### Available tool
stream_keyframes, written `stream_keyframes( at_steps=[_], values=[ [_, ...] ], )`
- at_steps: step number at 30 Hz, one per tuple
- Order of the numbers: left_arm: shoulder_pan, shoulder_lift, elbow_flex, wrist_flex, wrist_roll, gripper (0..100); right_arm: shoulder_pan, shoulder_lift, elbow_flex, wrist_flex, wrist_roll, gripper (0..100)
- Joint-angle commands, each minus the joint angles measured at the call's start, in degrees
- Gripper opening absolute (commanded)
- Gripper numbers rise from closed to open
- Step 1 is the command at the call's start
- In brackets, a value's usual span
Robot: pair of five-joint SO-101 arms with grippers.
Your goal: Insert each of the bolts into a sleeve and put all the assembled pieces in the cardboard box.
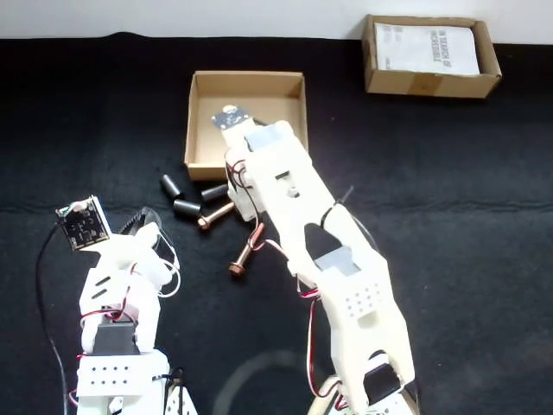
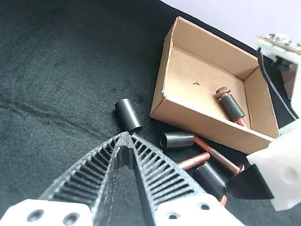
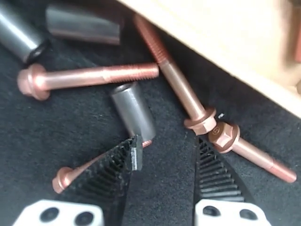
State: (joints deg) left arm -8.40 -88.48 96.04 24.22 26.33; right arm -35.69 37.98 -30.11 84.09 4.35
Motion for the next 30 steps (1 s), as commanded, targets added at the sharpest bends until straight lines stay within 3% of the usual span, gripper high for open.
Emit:
stream_keyframes(
  at_steps=[1,9,21,26,30],
  values=[
    [-0.31,-0.22,1.54,-1.14,0.0,1,-1.27,-0.22,-4.97,1.01,0.62,16.6],
    [-0.31,-0.48,1.54,-1.05,0.0,1,-3.82,4.09,-6.46,-1.01,2.9,16.6],
    [-0.31,-0.66,1.54,-0.97,0.0,1,-4.0,16.31,-20.09,1.89,2.99,16.5],
    [-0.31,-0.66,1.54,-1.05,0.0,1,-2.42,19.91,-23.52,3.74,2.64,0.2],
    [-0.31,-0.66,1.54,-1.05,0.0,1,-0.66,20.26,-26.42,8.31,2.64,0.7]
  ],
)
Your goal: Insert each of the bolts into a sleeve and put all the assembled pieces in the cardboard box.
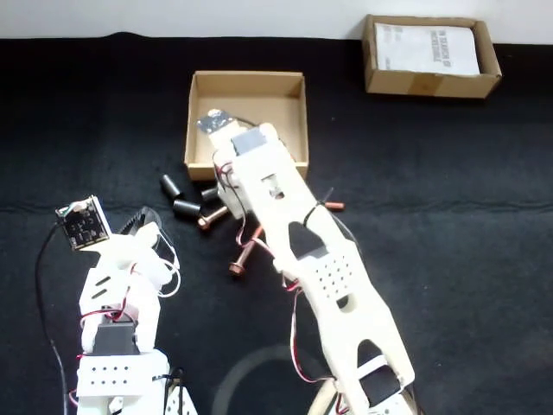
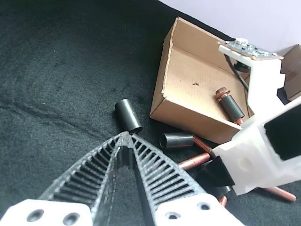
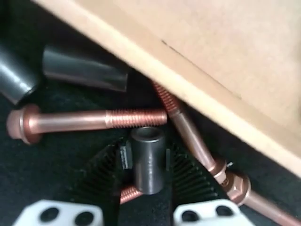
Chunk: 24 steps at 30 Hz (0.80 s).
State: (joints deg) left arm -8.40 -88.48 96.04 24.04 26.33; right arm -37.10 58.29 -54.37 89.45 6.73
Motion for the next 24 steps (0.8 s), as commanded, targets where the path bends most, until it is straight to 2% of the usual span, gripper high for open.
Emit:
stream_keyframes(
  at_steps=[1,5,10,15,21,24],
  values=[
    [-0.22,-0.66,1.54,-0.88,0.0,1,1.27,-0.13,-3.38,4.53,0.26,0.9],
    [-0.22,-0.66,1.54,-0.88,0.0,1,3.12,-0.13,-14.37,11.74,0.26,0.9],
    [-0.22,-0.22,1.54,-0.88,0.09,1,6.9,-5.14,-25.36,11.65,0.26,0.9],
    [-0.22,-0.13,1.54,-0.97,0.18,1,10.07,-15.87,-25.89,11.65,-0.88,0.9],
    [-0.22,-0.04,1.54,-0.44,0.44,1,15.69,-28.88,-25.45,11.74,-12.4,0.8],
    [0.13,-0.04,1.54,0.97,0.53,1,16.75,-36.09,-19.12,11.74,-14.33,0.8]
  ],
)
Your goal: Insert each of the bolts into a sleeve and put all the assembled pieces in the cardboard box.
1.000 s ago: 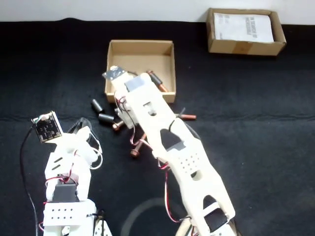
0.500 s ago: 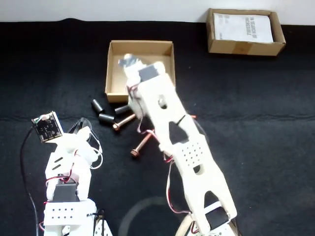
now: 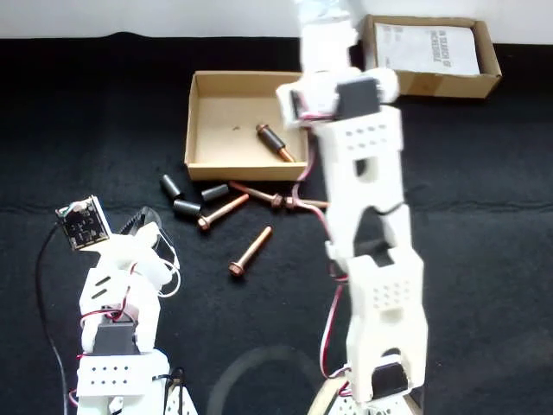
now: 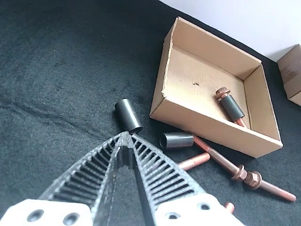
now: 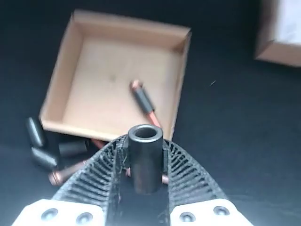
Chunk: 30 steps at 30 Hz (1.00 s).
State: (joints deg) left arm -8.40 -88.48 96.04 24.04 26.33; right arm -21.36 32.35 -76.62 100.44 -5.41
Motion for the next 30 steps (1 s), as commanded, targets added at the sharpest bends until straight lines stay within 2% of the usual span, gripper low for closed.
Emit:
stream_keyframes(
  at_steps=[1,8,13,18,23,27,30],
  values=[
    [0.57,0.13,1.54,2.73,0.53,1,0.92,-13.14,7.43,0.84,-2.2,0.8],
    [3.3,3.74,-2.42,10.46,0.35,12,-0.31,-32.75,45.23,0.48,-2.2,0.8],
    [6.81,12.0,-17.54,13.54,0.26,1,-0.13,-42.77,62.46,0.22,-2.2,0.8],
    [10.42,24.04,-30.46,13.19,0.53,1,-0.13,-51.82,75.12,-3.65,-2.29,0.8],
    [17.8,36.53,-35.47,10.81,0.7,1,0.22,-60.97,88.84,-8.4,-2.29,0.8],
    [23.6,47.25,-39.16,8.62,7.03,1,2.33,-67.74,98.86,-12.09,-2.29,0.8],
    [26.95,55.78,-43.3,8.7,8.0,1,4.88,-71.87,105.63,-15.43,-2.2,0.8]
  ],
)
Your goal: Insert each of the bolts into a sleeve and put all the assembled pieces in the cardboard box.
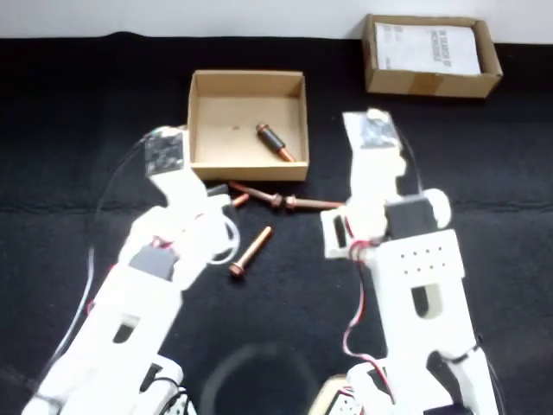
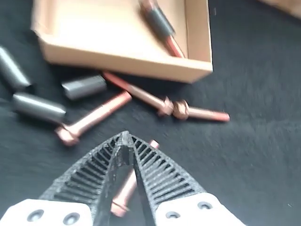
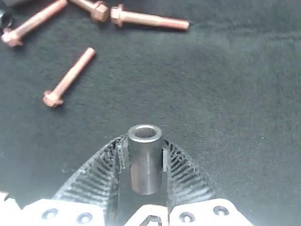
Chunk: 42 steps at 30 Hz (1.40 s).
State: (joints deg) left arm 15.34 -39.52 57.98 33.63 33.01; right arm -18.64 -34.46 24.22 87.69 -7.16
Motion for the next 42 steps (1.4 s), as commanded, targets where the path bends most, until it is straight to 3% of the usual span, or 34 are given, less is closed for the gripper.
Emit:
stream_keyframes(
  at_steps=[1,7,16,28,42],
  values=[
    [3.74,9.36,-6.46,-0.88,1.58,1,3.03,-6.37,6.99,-3.65,-0.44,0.8],
    [5.14,17.89,-9.89,2.73,1.41,1,6.64,-11.38,16.22,-7.34,-0.18,0.8],
    [10.59,19.3,-10.15,12.31,1.23,1,8.22,-12.53,18.24,-8.66,-0.09,0.8],
    [11.12,20.26,-9.45,12.48,1.23,1,8.22,-12.44,18.24,-9.27,-0.09,0.8],
    [9.45,34.51,-15.43,12.84,1.49,1,8.84,-12.35,17.8,-9.27,-0.09,0.8]
  ],
)
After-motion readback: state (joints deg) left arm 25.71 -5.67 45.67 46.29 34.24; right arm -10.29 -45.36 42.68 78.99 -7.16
